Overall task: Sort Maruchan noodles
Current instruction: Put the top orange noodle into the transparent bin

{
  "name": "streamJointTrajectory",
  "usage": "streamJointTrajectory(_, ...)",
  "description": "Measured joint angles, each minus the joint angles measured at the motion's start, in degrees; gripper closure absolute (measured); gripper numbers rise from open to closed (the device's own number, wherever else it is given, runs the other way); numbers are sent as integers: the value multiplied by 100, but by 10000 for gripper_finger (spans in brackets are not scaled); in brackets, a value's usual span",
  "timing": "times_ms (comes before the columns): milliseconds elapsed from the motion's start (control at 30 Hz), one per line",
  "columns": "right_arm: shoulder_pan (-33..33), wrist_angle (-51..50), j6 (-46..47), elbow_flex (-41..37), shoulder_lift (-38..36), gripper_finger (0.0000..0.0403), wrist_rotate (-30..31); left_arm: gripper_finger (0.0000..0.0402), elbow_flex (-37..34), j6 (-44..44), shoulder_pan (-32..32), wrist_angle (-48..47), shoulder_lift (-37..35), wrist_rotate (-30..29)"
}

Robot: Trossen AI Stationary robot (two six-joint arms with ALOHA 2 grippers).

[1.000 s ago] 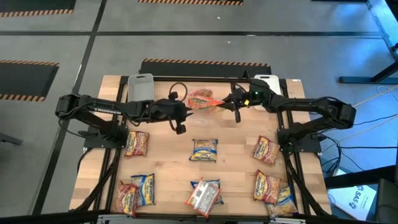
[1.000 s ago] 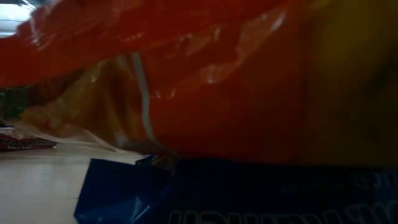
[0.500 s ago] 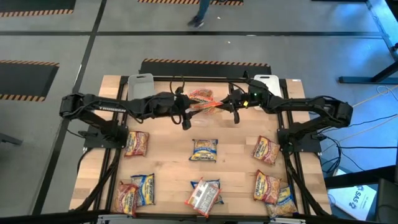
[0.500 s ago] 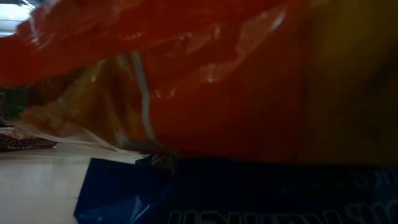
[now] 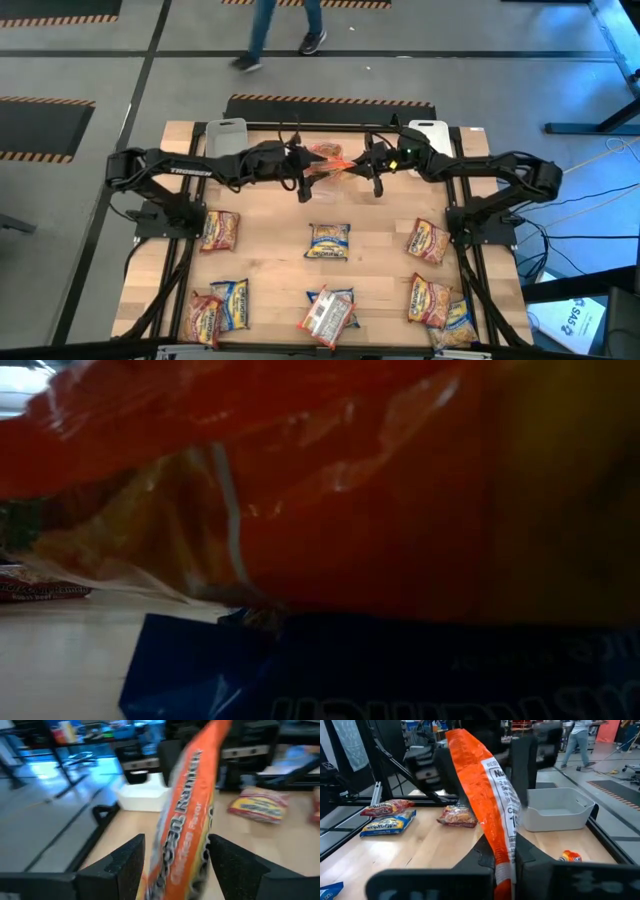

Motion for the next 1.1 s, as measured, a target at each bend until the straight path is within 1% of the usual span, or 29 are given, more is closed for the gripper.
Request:
streamJointTrajectory(133, 156, -29, -42, 213, 267, 397, -6, 198, -4, -100, 50, 222, 301, 270)
streamJointTrajectory(300, 238, -98, -172, 322, 347, 397, 151, 219, -4, -102, 46, 154, 416, 332)
streamJointTrajectory(367, 233, -106, -166, 324, 345, 397, 147, 237, -4, -100, 33, 150, 416, 331)
streamJointTrajectory(567, 233, -138, -99, 324, 345, 395, 177, 306, -4, -87, 84, 78, 416, 358)
streamJointTrajectory(633, 233, -154, 37, 324, 345, 388, 201, 316, -4, -82, 84, 77, 416, 356)
streamJointTrajectory(700, 233, -164, 270, 324, 345, 377, 209, 319, -4, -83, 84, 42, 416, 349)
streamJointTrajectory(833, 203, -275, 252, 324, 206, 339, 204, 314, -4, -56, 89, -30, 416, 312)
streamJointTrajectory(933, -59, -1032, 47, 325, -374, 303, 58, 313, 38, 76, 89, -552, 268, 202)
streamJointTrajectory(1000, -306, -1828, -197, 337, -896, 285, 108, 316, 270, 243, 89, -1034, 178, 69)
streamJointTrajectory(1100, -624, -3067, -520, 335, -1614, 267, 274, 319, 772, 618, 90, -2117, 80, -199)
